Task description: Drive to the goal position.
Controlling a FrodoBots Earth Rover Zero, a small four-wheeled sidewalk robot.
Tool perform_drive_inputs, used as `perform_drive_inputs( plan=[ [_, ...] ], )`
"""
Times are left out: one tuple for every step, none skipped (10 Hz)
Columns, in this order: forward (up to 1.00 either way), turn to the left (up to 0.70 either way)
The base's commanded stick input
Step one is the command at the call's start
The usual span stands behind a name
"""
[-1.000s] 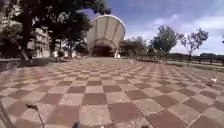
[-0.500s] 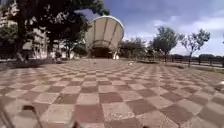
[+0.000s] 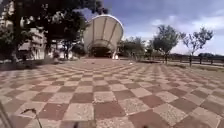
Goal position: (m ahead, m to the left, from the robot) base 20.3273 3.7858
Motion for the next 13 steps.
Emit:
perform_drive_inputs(
  plan=[
    [0.7, 0.35],
    [0.7, 0.35],
    [0.7, 0.35],
    [0.7, 0.0],
    [0.7, 0.0],
    [0.7, 0.0],
    [0.7, 0.0],
    [0.7, 0.0],
    [0.7, 0.0],
    [0.7, 0.0],
    [0.7, 0.0],
    [0.7, 0.0],
    [0.7, 0.0]
  ],
)
